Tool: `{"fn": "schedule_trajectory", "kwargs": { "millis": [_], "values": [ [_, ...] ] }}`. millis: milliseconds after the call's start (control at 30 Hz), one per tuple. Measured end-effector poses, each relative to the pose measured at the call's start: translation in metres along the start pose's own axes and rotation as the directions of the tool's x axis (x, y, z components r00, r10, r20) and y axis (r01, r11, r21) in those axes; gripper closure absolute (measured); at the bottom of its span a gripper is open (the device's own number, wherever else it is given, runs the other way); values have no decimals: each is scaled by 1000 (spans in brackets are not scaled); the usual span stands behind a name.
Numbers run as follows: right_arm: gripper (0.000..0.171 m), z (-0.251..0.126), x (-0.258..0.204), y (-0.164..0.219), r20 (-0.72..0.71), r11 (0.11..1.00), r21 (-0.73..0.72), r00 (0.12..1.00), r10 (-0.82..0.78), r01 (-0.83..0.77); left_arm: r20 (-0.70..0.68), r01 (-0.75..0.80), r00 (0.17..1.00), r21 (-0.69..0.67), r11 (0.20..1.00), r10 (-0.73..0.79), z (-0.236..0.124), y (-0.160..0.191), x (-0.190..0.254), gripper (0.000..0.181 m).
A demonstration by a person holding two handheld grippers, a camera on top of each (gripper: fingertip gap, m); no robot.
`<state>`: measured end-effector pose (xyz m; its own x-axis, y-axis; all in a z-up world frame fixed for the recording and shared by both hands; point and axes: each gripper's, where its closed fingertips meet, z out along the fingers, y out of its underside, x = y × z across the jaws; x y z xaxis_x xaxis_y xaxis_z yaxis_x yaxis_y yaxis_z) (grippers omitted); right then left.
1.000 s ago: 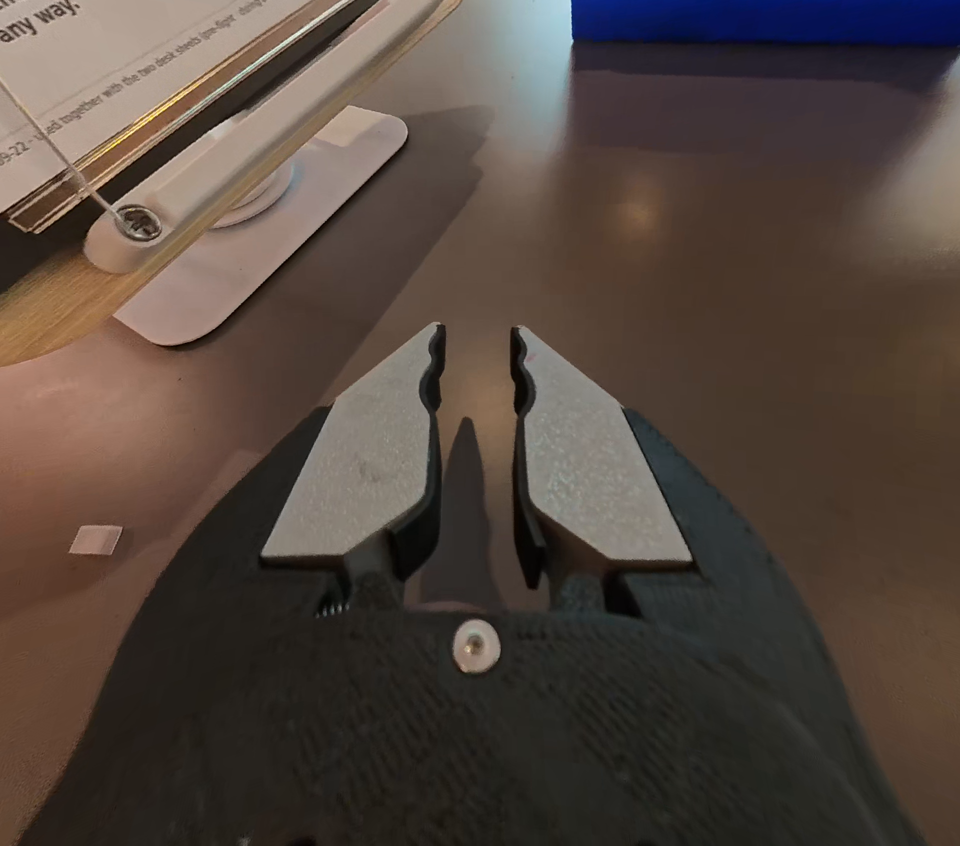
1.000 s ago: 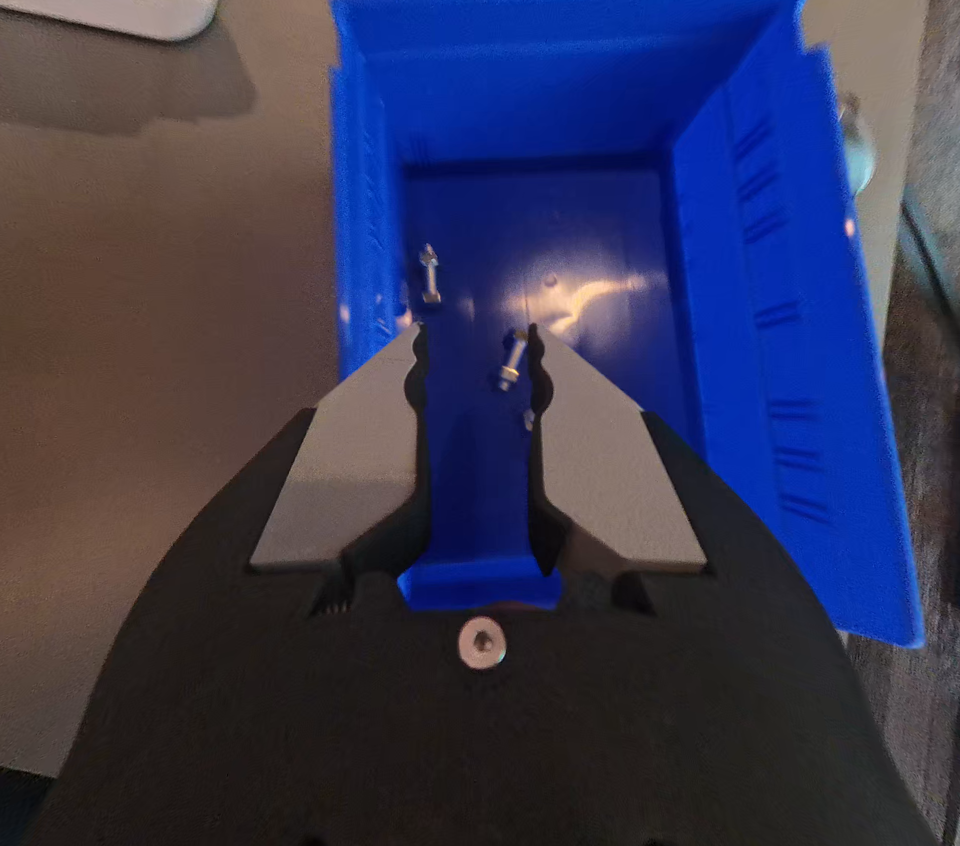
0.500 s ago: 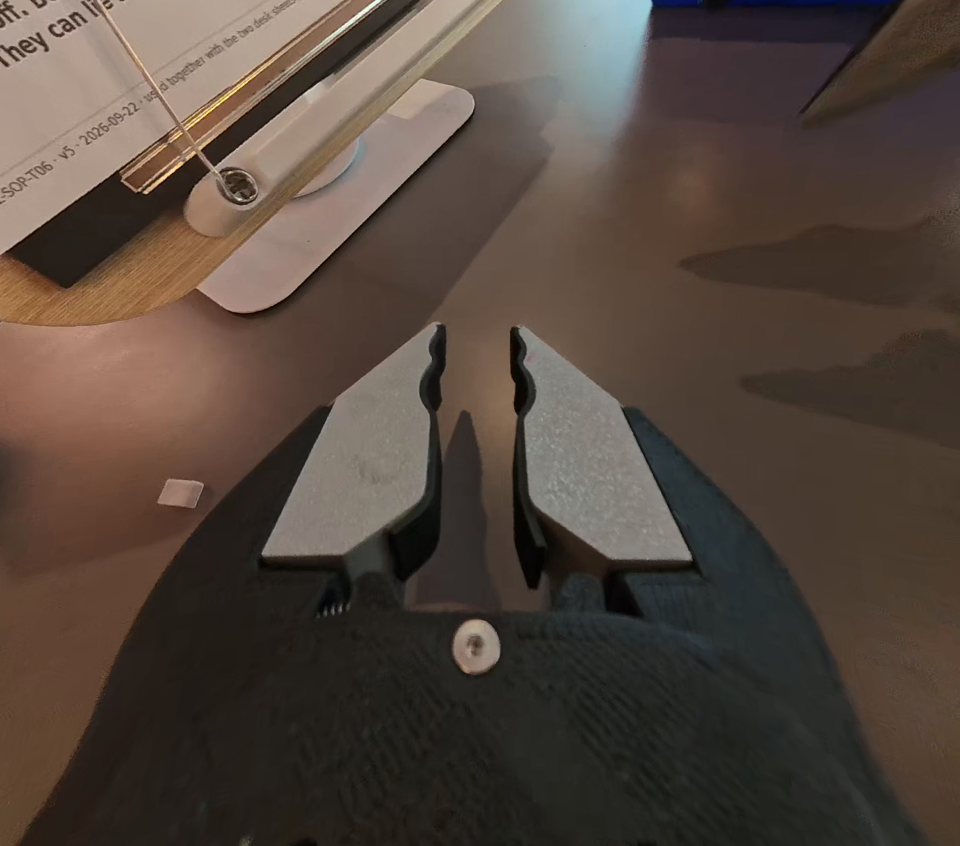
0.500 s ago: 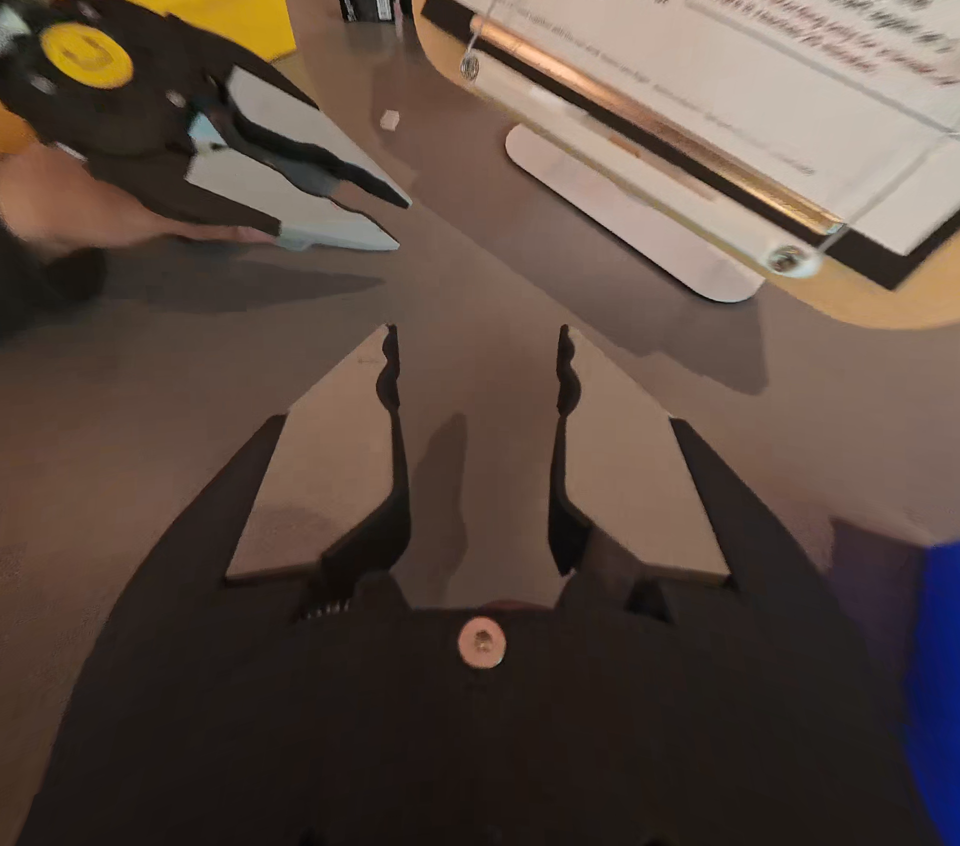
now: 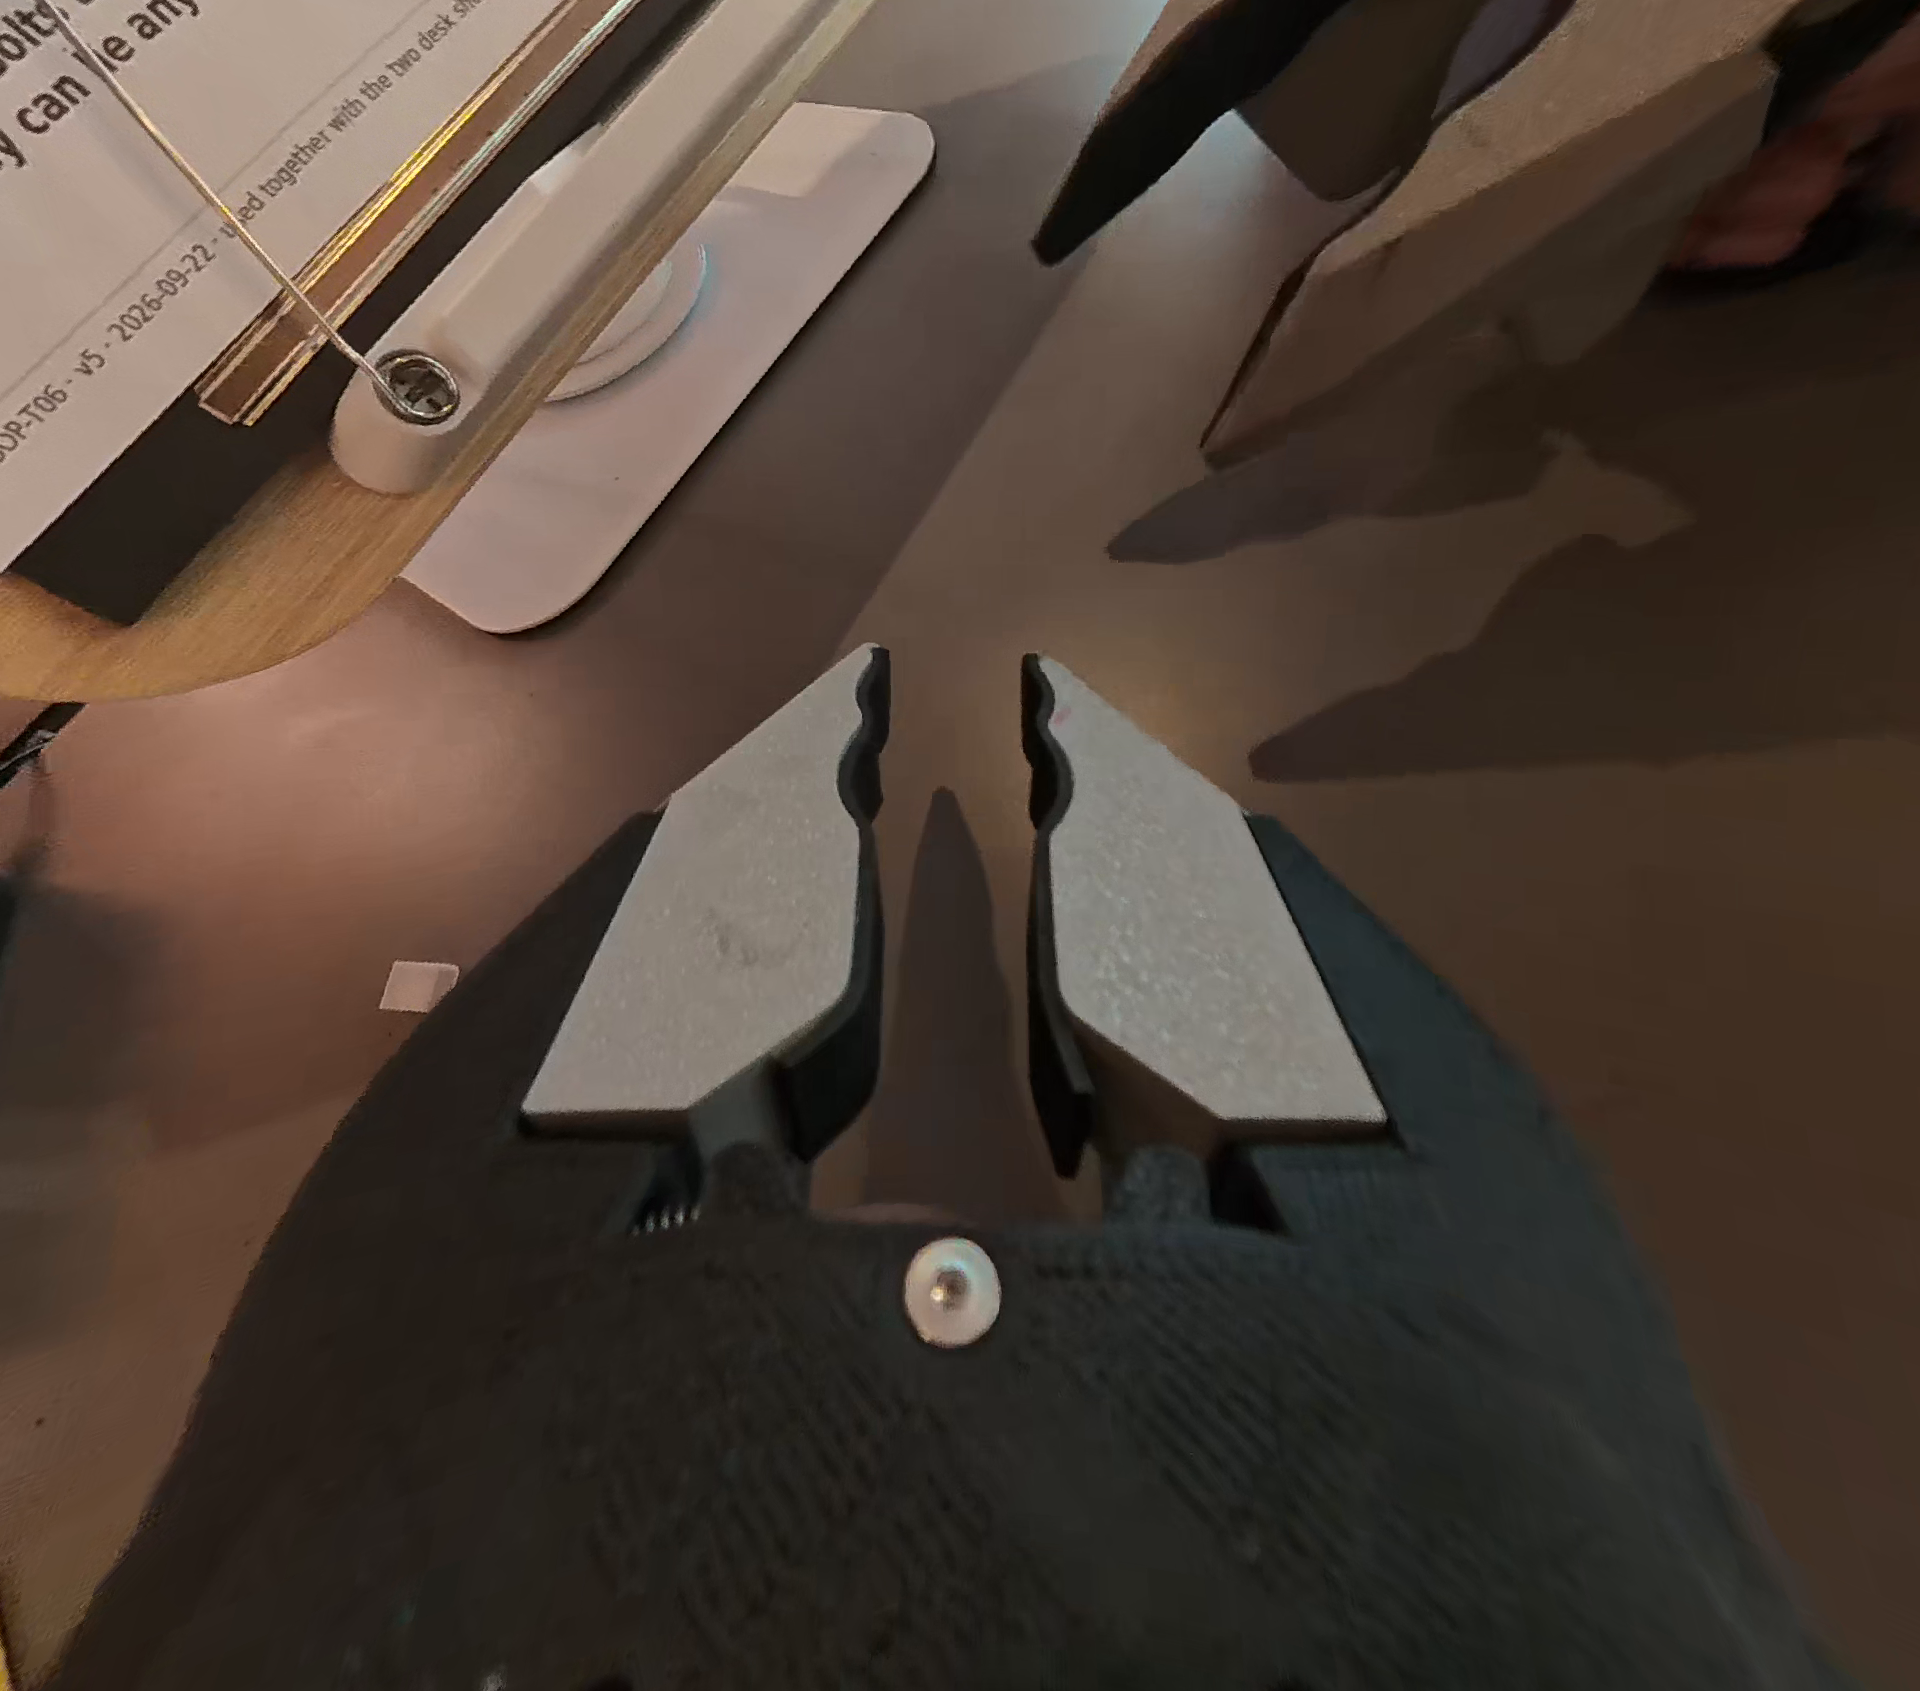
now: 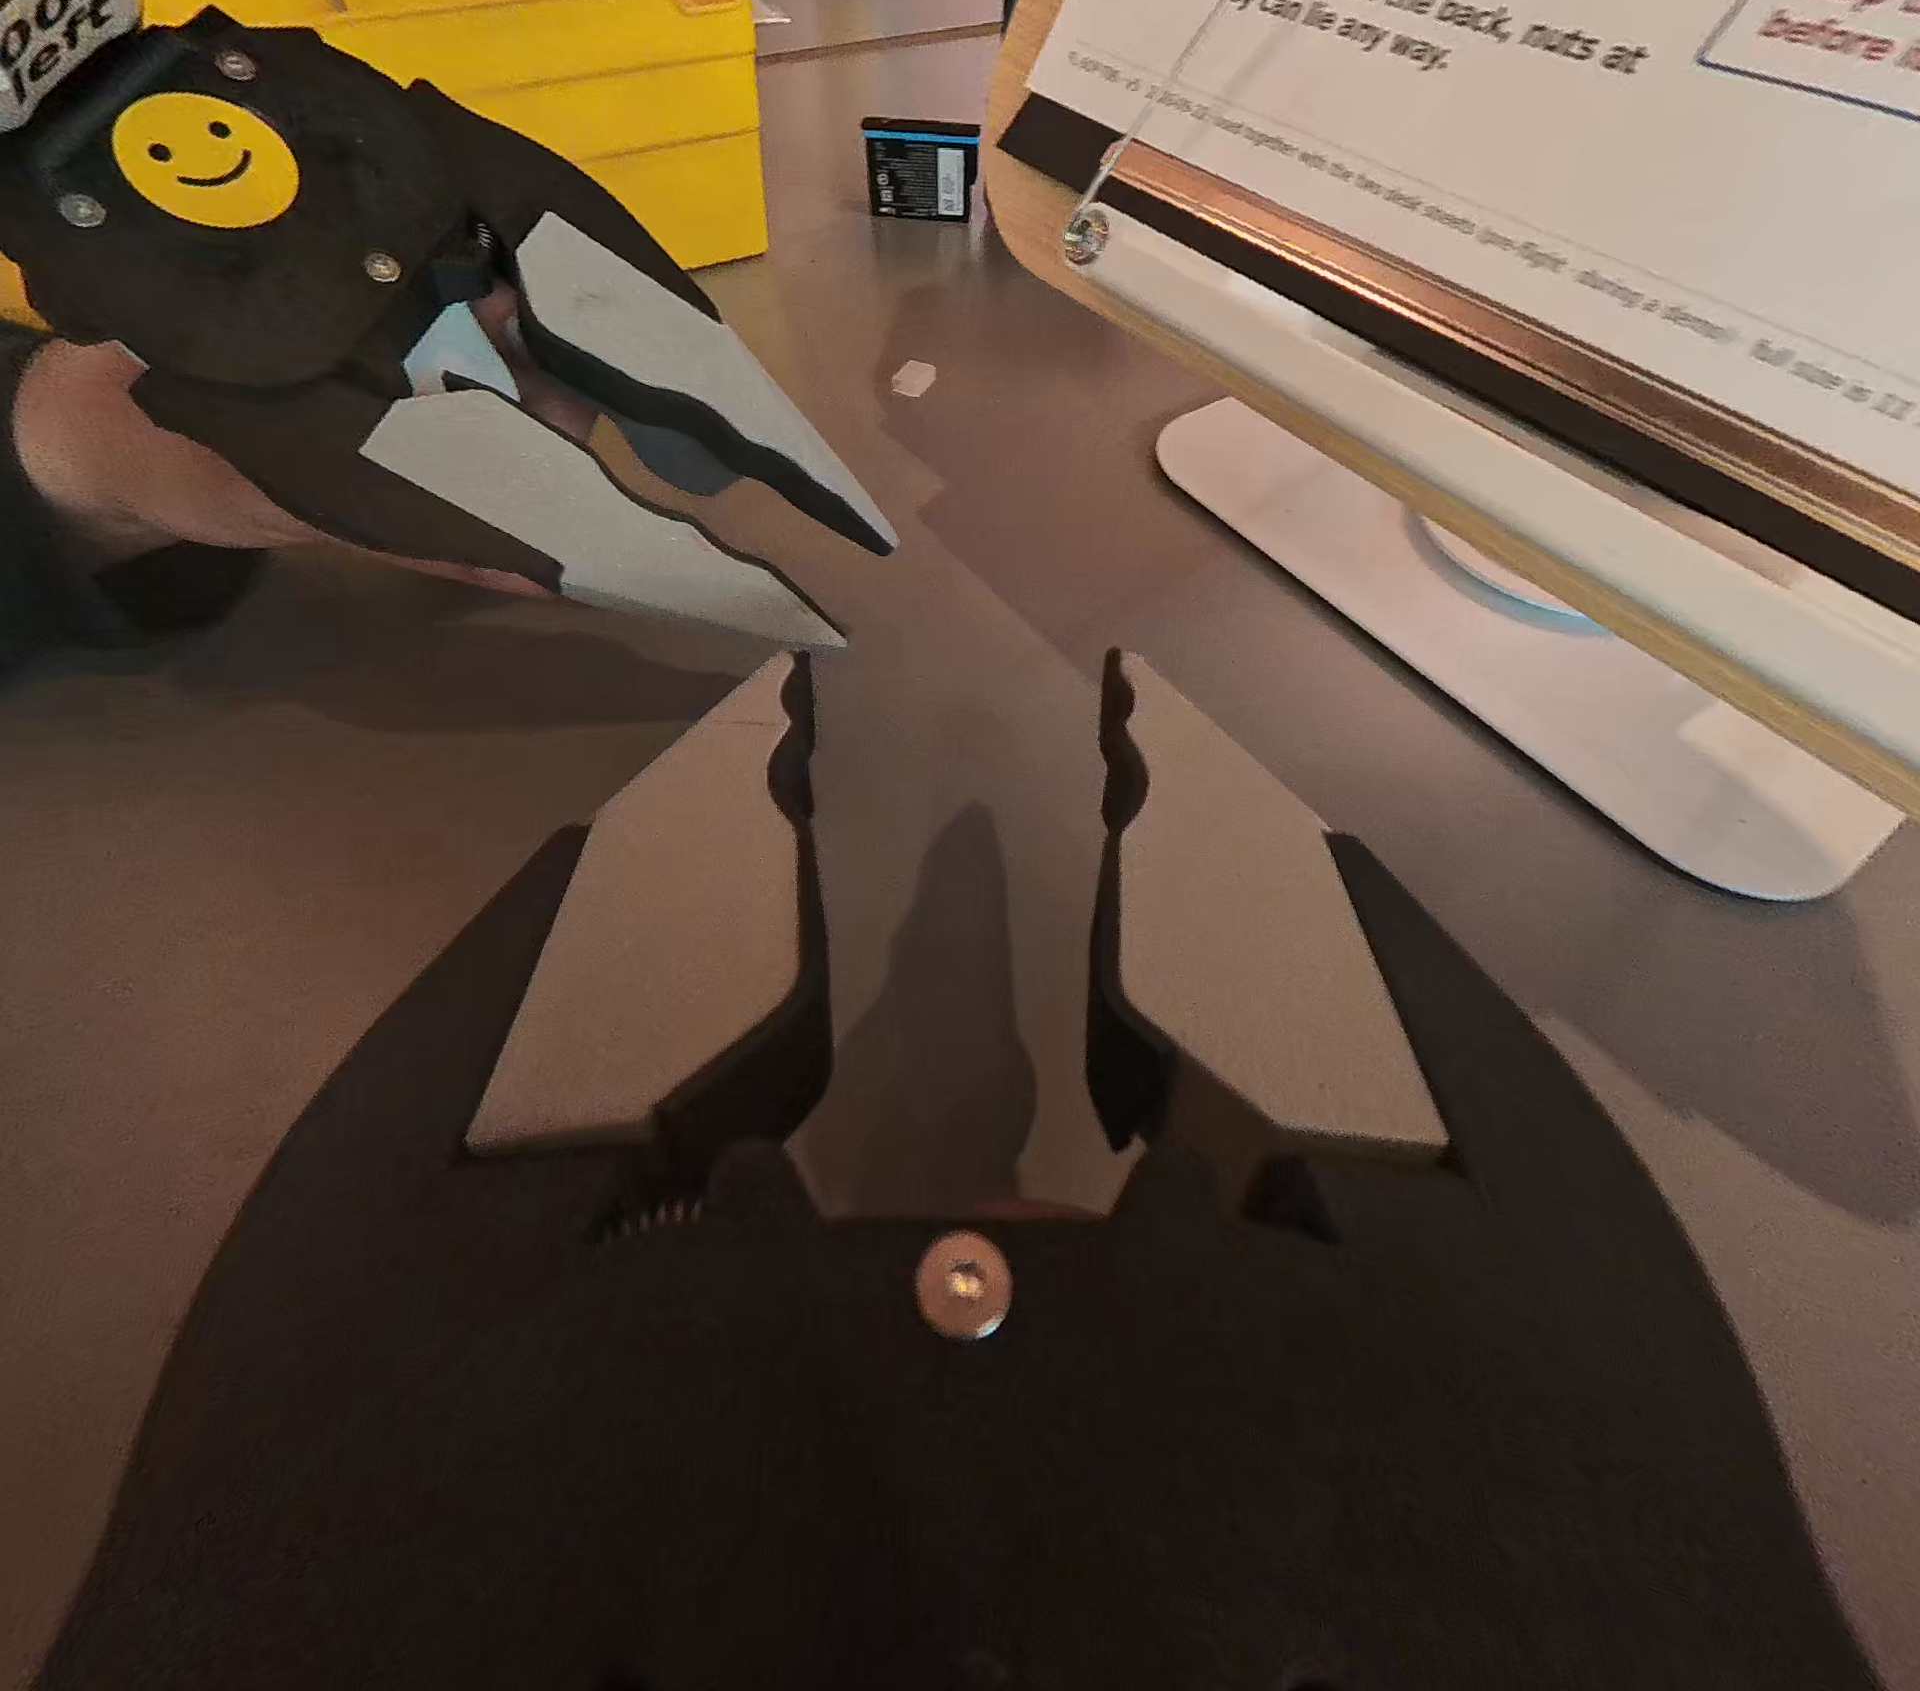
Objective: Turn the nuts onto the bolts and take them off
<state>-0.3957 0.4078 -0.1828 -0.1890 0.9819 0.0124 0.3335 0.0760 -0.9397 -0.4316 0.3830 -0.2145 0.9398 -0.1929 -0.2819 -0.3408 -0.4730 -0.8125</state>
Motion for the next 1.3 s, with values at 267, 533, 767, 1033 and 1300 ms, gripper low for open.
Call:
{"fn": "schedule_trajectory", "kwargs": {
  "millis": [267,533,767,1033,1300],
  "values": [
    [116,-8,-27,-12,112,995,97,994,17,-28,-20,109,994,80,991,-108,-8,-12,0,160],
    [117,-26,-31,-22,241,958,180,954,176,-222,-108,235,970,178,955,-219,-16,-27,6,162],
    [117,-21,-21,-19,210,948,158,948,240,-275,-158,312,946,211,926,-282,-19,-31,2,162],
    [119,-15,-33,-17,166,979,135,978,128,-151,-191,269,953,189,944,-234,-19,-32,19,161],
    [104,-5,-26,-8,53,997,62,998,41,-44,-113,124,988,200,972,-103,-15,-32,16,157]
  ]
}}
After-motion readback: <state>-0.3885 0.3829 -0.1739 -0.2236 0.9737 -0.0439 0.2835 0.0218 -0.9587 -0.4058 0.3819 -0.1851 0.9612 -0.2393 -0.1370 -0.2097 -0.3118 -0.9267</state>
